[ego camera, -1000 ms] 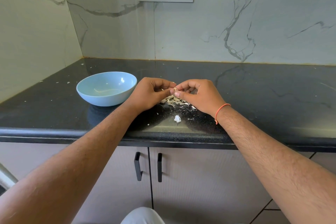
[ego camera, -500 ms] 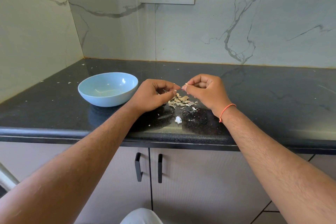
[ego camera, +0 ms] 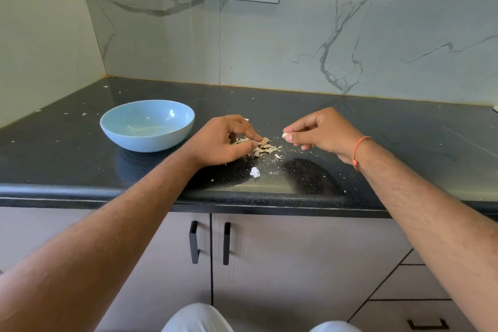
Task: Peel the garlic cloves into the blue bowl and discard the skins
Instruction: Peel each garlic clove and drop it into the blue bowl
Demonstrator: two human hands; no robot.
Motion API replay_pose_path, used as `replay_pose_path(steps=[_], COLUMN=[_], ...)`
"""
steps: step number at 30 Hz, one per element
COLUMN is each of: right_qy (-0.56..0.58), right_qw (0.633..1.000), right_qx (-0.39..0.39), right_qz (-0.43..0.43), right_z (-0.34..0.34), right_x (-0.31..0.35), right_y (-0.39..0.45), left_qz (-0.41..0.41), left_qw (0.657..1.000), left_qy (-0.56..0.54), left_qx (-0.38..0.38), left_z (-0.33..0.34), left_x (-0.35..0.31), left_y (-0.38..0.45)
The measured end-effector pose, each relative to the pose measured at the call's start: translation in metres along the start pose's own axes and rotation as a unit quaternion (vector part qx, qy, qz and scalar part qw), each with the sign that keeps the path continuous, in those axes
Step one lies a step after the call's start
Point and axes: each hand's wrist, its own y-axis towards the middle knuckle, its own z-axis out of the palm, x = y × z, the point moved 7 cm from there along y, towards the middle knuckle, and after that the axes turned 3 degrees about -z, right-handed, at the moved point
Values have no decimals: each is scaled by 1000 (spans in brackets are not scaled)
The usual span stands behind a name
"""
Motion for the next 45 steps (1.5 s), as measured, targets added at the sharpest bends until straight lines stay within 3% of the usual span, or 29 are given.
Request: replay_pose_path(steps=[5, 9, 12, 17, 21, 23, 25, 27, 29, 33, 45], right_qy=[-258, -345, -451, -473, -536, -500, -410, -255, -80, 136, 180], right_qw=[964, 936, 882, 876, 824, 848, 900, 959, 993, 990, 980], right_qx=[59, 33, 112, 72, 164, 155, 121, 99, 76, 29, -31], right_qz=[-29, -61, -74, -66, -81, -82, -82, -73, -52, -29, -80], right_z=[5, 1, 26, 8, 37, 33, 27, 33, 44, 51, 66], right_x=[24, 48, 46, 57, 40, 49, 56, 53, 43, 26, 10], right_y=[9, 20, 19, 30, 26, 29, 32, 28, 23, 21, 26], left_qz=[0, 3, 9, 8, 7, 6, 0, -11, -20, -40, -80], left_qw=[999, 999, 998, 998, 997, 997, 997, 997, 996, 994, 991], left_qy=[6, 18, 21, 17, 23, 18, 8, 7, 9, 6, -17], left_qx=[-35, -46, -52, -65, -70, -74, -77, -77, -84, -103, -102], left_z=[-6, -8, -9, -11, -11, -11, -11, -12, -13, -16, -17], left_x=[-3, -3, -4, -4, -3, -1, 0, 1, 2, 5, 11], left_y=[-2, -2, -3, -2, -1, -1, -1, -2, -1, -1, -1])
